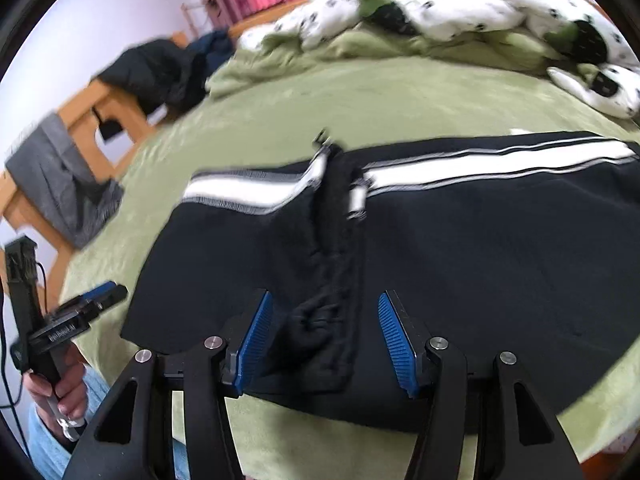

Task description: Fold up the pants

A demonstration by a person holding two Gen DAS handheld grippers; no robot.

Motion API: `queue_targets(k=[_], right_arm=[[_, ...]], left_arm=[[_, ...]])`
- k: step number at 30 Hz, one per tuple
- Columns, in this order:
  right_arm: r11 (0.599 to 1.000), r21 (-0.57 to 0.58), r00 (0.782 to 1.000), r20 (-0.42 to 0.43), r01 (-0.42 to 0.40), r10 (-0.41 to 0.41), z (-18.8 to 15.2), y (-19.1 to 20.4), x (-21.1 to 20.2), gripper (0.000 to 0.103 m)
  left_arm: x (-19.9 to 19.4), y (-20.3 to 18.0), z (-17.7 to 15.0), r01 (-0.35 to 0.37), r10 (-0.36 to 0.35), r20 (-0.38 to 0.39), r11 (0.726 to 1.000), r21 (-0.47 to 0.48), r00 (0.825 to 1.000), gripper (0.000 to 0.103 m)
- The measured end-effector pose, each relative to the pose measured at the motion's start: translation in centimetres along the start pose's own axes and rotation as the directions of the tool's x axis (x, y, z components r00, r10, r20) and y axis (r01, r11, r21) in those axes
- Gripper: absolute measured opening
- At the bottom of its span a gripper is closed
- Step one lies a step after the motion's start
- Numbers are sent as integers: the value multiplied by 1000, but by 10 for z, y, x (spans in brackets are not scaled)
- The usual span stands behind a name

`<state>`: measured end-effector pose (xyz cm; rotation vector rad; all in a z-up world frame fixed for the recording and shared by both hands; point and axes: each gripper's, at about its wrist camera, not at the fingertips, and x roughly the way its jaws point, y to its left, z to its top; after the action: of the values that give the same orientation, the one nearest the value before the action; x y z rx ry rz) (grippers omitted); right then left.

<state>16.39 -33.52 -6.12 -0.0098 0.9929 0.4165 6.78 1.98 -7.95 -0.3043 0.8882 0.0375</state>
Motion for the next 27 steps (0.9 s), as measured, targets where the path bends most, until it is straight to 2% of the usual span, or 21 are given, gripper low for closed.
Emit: queue_targets(k=[1,2,3,4,6,7,8,11,13,15,16,17,22,25,27], right_arm=[[999,-44,1000,-21,5,-6,-4,8,8,22],[995,-85,999,-18,43,-44,-6,14,10,18],[989,-128,997,23,70,-67,-9,19,4,17],[991,-124,998,50,49,-43,-12,18,-5,15],[999,-40,994,108,-12,16,-14,5,-25,15],[999,-1,993,113,-34,34,-18,-3,-29,15],[999,19,995,87,-43,41,-21,-7,-27,8],[999,26,999,-36,-35,36,-40,-9,-3,9],[1000,-5,1000,-16,-25,25,-38,-5,-7,13],[998,7,998,27,-55,55,-27,-6,-15,29],[998,27,997,53,-57,55,-19,-8,-16,48],[998,41,997,66,-50,47,-12,-12,-15,58],[997,81,1000,11,-2,1,25,-15,31,58],[987,150,995,-80,-53,66,34,-27,72,56],[989,135,997,-54,-55,63,36,-26,78,35]], left_arm=[[7,-5,1,7,-7,-9,1000,-10,1000,67],[11,-5,1,23,-24,-16,999,-26,1000,67],[12,-3,1,42,-42,-18,998,-41,999,67],[14,-3,2,48,-49,-20,998,-43,999,67],[14,-3,0,54,-55,-20,998,-38,998,67],[13,-3,-1,59,-60,-16,998,-38,998,67],[14,-4,0,65,-66,-14,997,-40,998,67],[16,0,2,94,-95,-24,994,-51,995,67],[16,1,4,102,-103,-28,993,-54,994,67],[15,4,4,109,-110,-21,992,-63,994,67],[15,6,4,112,-114,-19,991,-70,993,67],[16,8,4,120,-122,-18,989,-81,992,67],[20,12,6,109,-112,-19,989,-96,994,67],[20,15,8,103,-105,-13,989,-109,994,67],[21,16,8,102,-103,-8,988,-118,995,67]])
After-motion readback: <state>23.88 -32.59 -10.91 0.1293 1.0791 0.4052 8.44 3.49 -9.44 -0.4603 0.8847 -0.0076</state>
